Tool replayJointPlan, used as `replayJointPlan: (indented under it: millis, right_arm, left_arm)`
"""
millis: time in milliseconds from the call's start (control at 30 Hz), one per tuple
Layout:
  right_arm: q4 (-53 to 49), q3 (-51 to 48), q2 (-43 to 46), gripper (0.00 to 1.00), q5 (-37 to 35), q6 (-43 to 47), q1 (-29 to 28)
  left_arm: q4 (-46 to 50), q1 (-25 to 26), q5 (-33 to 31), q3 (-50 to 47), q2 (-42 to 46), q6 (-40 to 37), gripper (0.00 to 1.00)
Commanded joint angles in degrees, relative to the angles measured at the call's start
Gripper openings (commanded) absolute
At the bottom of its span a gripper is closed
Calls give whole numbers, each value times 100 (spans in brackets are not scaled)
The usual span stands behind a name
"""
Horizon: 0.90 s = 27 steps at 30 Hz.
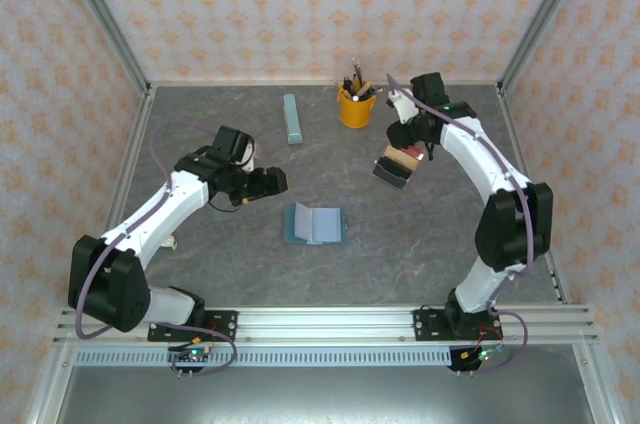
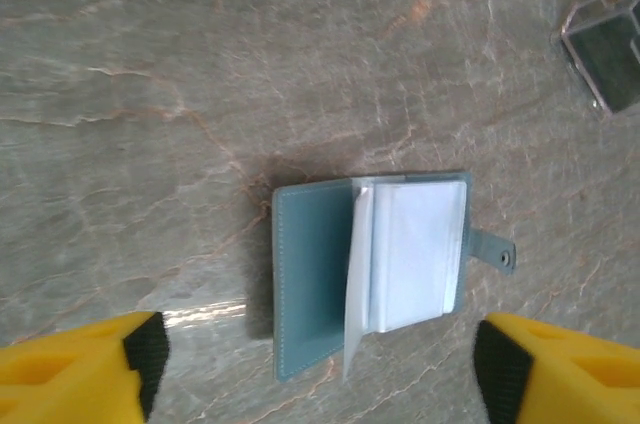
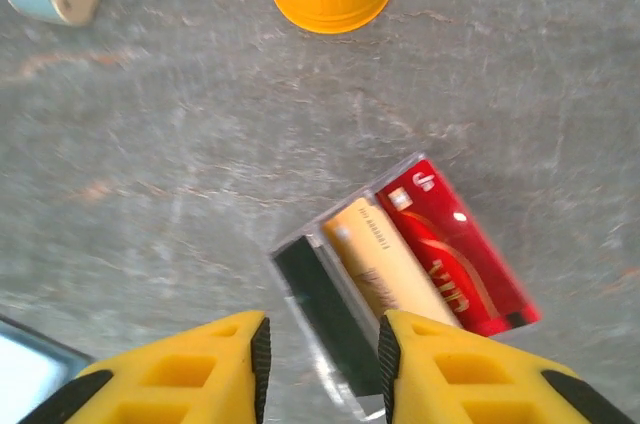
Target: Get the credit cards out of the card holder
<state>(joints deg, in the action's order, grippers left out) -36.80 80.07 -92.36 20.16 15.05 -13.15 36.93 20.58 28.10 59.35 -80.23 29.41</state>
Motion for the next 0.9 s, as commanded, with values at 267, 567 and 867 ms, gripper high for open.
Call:
replayJointPlan:
  millis: [267, 567, 867]
  right_arm:
    - [1224, -2174, 1541, 39, 757, -2736, -459]
    - [1702, -3050, 1833, 38, 936, -3310, -865]
    - [2417, -3302, 1320, 37, 1310, -3717, -1234]
  left_arm:
    - [-979, 447, 715, -310, -790, 439, 53]
    - [-1467, 447, 1239, -304, -1413, 529, 23]
    - [-2133, 447, 1831, -298, -1756, 833, 0]
